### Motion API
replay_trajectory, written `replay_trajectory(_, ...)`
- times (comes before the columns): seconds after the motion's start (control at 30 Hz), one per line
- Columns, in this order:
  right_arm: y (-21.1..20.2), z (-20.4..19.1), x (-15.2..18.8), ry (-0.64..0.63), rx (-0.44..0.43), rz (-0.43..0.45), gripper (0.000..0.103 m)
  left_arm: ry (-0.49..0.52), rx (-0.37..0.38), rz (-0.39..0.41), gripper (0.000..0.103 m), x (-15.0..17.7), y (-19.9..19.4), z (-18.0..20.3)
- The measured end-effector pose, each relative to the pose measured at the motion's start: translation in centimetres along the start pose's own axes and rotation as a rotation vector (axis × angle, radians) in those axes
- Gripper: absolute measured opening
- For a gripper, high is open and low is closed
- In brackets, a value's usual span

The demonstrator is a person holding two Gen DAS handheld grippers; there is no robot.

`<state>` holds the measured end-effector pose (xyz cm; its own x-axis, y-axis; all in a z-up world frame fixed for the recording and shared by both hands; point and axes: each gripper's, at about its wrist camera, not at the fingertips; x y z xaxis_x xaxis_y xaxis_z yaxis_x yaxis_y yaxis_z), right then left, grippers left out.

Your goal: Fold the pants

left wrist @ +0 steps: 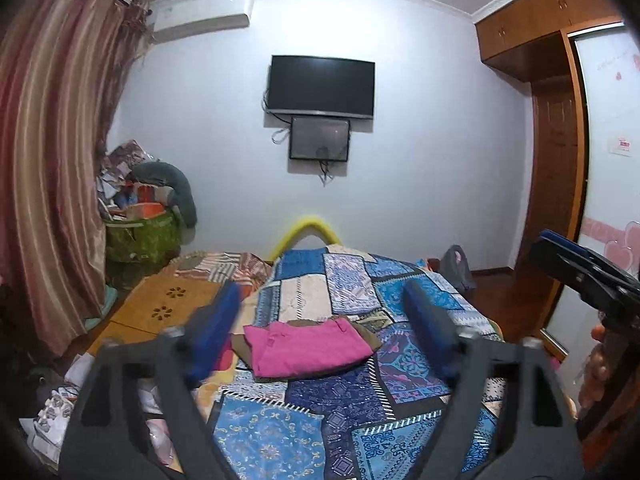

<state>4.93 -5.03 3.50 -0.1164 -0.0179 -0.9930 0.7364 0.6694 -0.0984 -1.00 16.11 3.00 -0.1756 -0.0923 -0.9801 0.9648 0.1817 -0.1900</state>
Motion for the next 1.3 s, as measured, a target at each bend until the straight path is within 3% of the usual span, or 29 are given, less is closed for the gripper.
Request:
replay_trajectory(0.13,-0.5,0.0,0.6,0.019,0.039,0.017,0.103,-0.001,-0.009,0.01,0.102,0.5,-0.8,0.2)
replay_trajectory(0.37,-0.9,-0.1,0.7,0.004,0.088,0.003,0.103,0.029,-0.016,0.021,0.103,1.1,-1.3,0.9)
replay_trajectory(1.3,-1.4,0.0,1.2,0.011,0.096,-0.019,0.103,0.003,0.006,-0.013,0.103,2.0,-0.4,0.6)
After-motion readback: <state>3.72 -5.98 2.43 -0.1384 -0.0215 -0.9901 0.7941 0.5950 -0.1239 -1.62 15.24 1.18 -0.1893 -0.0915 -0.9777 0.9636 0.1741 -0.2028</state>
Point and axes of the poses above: each gripper's, at about its wrist camera, not at the fingertips, and y roughly the way its jaws point, z to its right, x to its underside, and after that the axes turned 2 degrees about z, right-handed
